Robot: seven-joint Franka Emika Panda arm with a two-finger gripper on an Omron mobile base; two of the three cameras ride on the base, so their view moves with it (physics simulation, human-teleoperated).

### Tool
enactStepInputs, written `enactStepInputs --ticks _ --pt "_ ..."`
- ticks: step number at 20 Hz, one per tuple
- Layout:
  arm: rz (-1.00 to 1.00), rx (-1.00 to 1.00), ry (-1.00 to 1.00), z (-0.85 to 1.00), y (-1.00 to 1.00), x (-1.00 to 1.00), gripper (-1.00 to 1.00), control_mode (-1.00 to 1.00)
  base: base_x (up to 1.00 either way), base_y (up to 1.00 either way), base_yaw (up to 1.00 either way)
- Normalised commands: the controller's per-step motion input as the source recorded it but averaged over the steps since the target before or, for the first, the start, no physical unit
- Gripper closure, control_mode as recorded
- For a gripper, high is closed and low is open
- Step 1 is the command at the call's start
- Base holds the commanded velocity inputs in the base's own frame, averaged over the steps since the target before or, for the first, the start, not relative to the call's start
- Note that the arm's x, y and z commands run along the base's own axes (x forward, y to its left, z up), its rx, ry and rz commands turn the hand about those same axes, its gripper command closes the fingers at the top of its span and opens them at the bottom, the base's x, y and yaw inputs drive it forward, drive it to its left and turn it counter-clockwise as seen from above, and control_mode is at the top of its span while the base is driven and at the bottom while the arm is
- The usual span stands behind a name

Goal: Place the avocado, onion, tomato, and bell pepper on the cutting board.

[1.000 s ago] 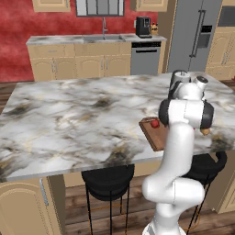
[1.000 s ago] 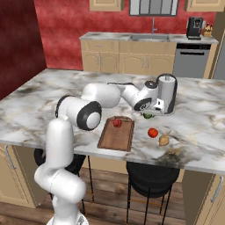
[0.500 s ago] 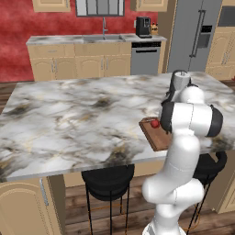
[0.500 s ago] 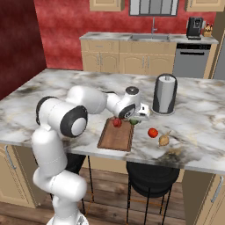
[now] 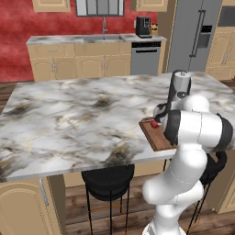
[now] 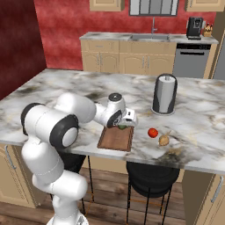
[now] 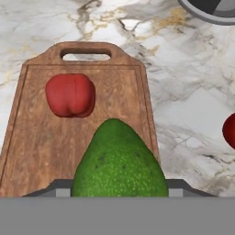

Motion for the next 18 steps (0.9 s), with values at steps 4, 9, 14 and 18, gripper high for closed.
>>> enactStepInputs --ticks 4,9,14,18 --pt "-0.01 0.0 0.0 -0.02 0.16 0.05 1.0 -1.0 0.0 0.0 0.0" --pt "-0.01 0.0 0.0 -0.13 0.05 0.11 1.0 -1.0 0.0 0.0 0.0" --pt "0.0 0.0 0.0 -0.22 0.0 0.25 1.0 -1.0 0.0 0.0 0.0" --pt "0.0 0.0 0.0 -0.18 0.0 0.24 1.0 -1.0 0.0 0.0 0.0"
